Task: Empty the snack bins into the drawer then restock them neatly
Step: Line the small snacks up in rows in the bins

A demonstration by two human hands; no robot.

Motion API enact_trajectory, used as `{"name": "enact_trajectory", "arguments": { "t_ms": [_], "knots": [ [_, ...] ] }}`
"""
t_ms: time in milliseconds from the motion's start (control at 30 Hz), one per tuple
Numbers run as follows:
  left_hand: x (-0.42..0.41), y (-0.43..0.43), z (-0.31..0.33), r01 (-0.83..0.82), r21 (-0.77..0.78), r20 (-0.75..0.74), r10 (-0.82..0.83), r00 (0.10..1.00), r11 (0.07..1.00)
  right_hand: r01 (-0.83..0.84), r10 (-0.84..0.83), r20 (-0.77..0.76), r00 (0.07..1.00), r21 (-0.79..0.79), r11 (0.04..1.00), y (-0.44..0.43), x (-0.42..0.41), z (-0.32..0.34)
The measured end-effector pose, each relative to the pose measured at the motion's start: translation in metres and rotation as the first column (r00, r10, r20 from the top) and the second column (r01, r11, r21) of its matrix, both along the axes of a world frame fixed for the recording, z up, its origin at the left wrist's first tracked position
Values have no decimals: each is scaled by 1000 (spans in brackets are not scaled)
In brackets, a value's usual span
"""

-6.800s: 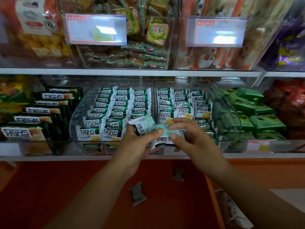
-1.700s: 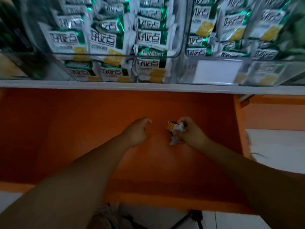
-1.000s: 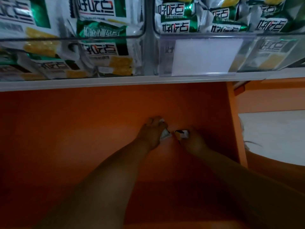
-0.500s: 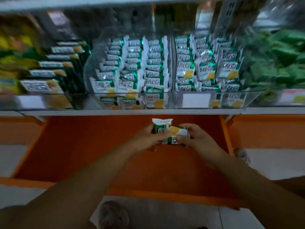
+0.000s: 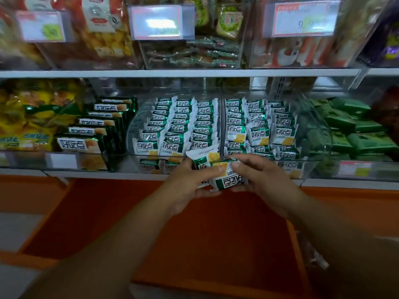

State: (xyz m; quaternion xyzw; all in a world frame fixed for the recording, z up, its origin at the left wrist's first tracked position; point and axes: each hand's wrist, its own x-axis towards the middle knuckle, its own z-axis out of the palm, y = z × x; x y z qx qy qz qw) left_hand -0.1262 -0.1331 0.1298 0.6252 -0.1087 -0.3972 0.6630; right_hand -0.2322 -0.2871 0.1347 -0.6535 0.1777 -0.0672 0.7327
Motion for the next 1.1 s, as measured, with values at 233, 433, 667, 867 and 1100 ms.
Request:
{"name": "enact_trajectory", "arguments": {
  "t_ms": [233, 433, 667, 867, 1100],
  "knots": [
    [14, -21, 4, -49, -6, 69, 50, 996, 999, 70, -80, 31, 996, 248, 966, -15, 10, -6],
    [10, -29, 2, -68, -73, 91, 74, 993, 995, -5, 9, -19, 1000, 181, 983, -13, 14, -8],
    [42, -10, 7, -229, 62, 234, 209, 950, 971, 213, -254, -6, 967, -521, 826, -84, 49, 22],
    [48, -3, 14, -239, 163, 394, 159, 905, 957, -60, -107, -136, 985, -846, 530, -96, 90, -6],
    [55, 2, 8, -216, 177, 451, 116, 885, 960, -116, -150, -150, 977, -969, 217, -90, 107, -27]
  ]
}}
